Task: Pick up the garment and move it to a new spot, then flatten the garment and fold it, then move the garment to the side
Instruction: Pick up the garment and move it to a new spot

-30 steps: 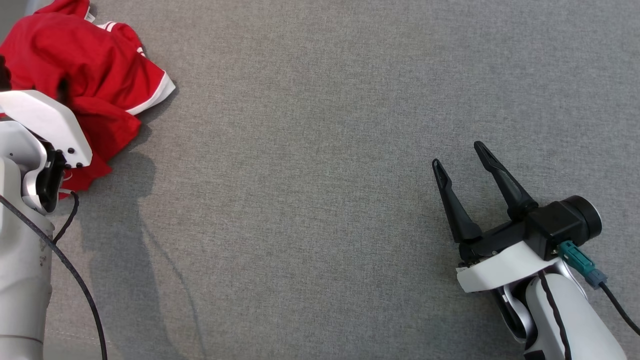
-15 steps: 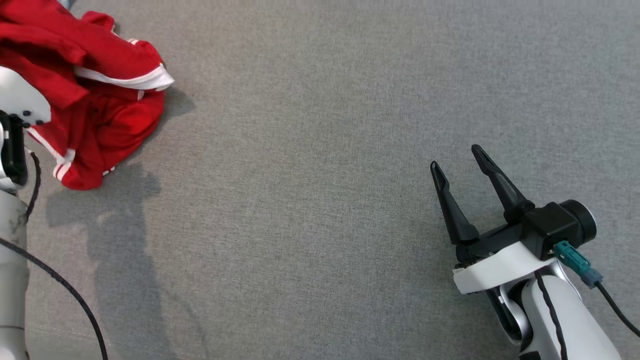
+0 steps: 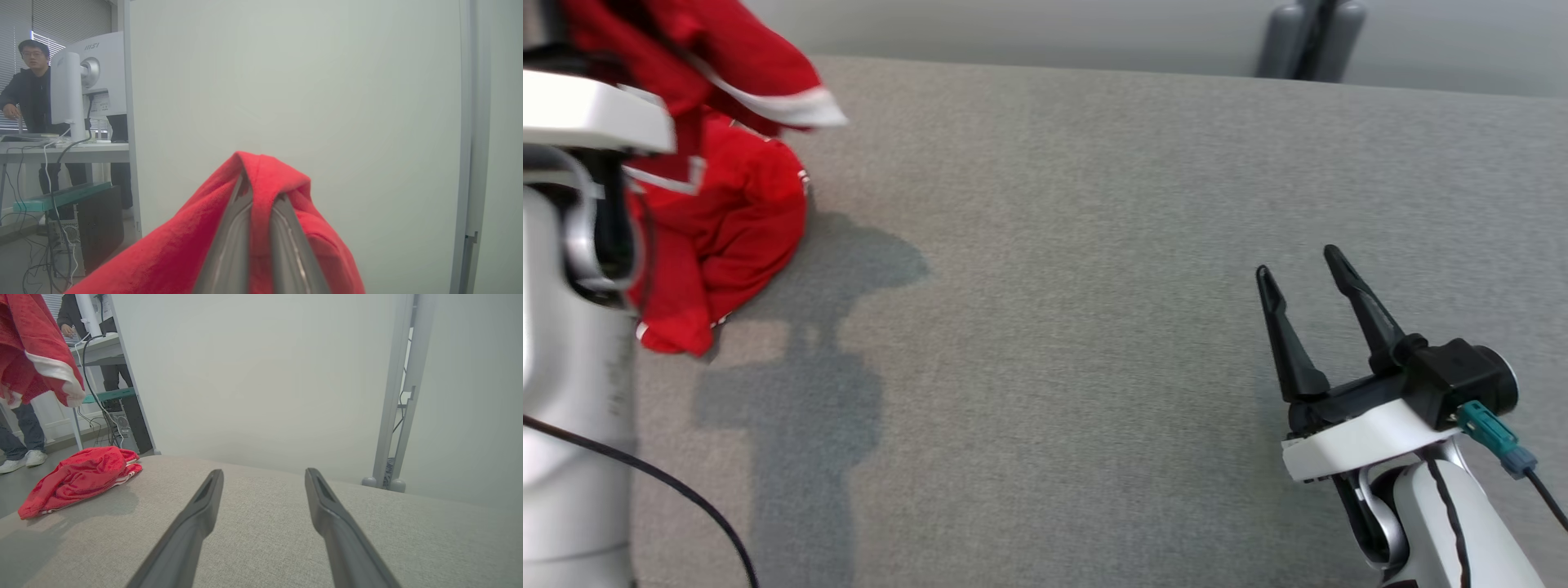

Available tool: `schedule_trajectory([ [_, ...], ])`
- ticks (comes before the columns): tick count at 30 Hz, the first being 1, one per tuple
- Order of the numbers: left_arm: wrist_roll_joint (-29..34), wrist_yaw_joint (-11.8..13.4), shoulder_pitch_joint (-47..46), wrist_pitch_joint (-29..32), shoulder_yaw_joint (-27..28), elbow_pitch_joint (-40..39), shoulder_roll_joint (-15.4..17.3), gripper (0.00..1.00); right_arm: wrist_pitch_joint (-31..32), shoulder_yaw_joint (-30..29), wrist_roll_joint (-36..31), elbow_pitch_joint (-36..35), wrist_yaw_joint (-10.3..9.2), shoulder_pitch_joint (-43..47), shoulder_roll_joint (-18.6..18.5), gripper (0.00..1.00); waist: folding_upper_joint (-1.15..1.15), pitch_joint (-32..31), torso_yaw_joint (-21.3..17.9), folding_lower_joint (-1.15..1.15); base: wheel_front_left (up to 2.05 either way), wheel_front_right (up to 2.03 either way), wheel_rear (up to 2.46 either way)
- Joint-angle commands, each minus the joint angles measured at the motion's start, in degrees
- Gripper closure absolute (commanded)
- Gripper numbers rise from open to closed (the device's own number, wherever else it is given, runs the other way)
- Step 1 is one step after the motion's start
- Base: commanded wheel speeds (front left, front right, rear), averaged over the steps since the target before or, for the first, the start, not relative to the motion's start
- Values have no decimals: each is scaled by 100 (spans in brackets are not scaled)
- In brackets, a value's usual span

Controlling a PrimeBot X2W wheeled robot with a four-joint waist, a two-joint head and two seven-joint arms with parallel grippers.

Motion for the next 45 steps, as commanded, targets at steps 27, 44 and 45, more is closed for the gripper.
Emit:
schedule_trajectory([
  [27,409,192,722,638,-2455,30,-1257,100,-7,-562,196,-296,-2,-139,138,0,0,496,-2767,0,0,0,0],
  [44,22,255,891,106,-2684,1259,-1273,0,-8,-479,208,-241,-2,26,132,0,0,150,-2268,0,0,0,0],
  [45,-21,243,928,19,-2633,1201,-1249,0,-7,-492,183,-235,-2,50,132,0,0,97,-2181,0,0,0,0],
])
